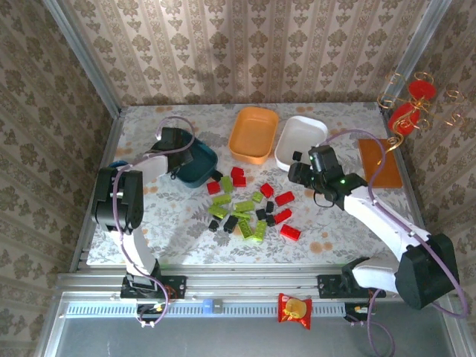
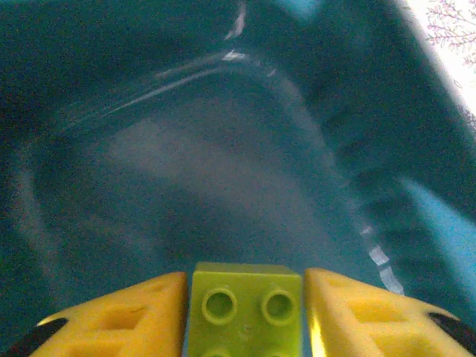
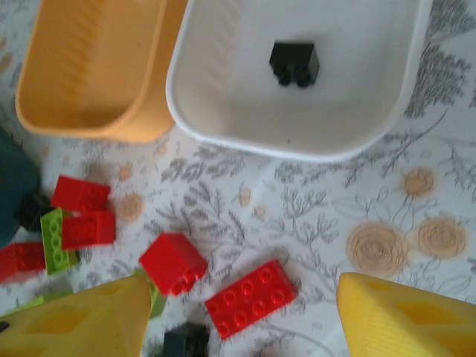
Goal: Sort the legos into containers by color
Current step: Place the lego in the container.
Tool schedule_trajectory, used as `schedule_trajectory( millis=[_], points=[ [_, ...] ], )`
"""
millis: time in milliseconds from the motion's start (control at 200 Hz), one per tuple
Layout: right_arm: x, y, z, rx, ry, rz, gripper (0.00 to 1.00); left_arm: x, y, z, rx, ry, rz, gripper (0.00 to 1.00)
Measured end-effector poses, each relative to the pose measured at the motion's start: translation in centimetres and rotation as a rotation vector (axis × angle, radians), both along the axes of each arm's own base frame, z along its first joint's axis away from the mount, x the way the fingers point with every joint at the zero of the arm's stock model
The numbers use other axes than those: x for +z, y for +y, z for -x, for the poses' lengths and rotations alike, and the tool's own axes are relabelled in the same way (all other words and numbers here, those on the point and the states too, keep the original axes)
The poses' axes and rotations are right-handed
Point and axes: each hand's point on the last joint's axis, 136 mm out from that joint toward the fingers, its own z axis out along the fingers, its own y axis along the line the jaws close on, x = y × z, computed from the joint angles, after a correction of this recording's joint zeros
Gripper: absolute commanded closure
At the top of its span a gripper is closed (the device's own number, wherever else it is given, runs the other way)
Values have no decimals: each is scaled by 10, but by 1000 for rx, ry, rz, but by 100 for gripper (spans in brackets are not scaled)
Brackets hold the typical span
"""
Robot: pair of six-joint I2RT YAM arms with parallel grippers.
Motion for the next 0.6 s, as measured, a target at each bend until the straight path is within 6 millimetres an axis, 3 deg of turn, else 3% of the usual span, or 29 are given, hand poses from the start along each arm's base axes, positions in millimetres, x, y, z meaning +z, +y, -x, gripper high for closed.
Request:
schedule_trajectory(
  millis=[170,300,345,385,450,520,600],
  points=[
    [-32,18,37,90,103,16,29,29,-11,-2,-18,-58,61,22],
    [-53,32,60,155,172,29,28,92,-28,8,-64,-200,124,14],
    [-57,39,63,181,185,32,28,119,-39,18,-102,-265,144,11],
    [-59,44,64,201,186,34,28,138,-49,31,-141,-314,155,1],
    [-62,53,62,231,188,45,28,161,-67,54,-207,-379,170,0],
    [-62,63,54,257,188,60,29,165,-82,82,-274,-401,184,0],
    [-61,77,34,282,182,79,33,148,-83,110,-306,-376,186,0]
  ],
)
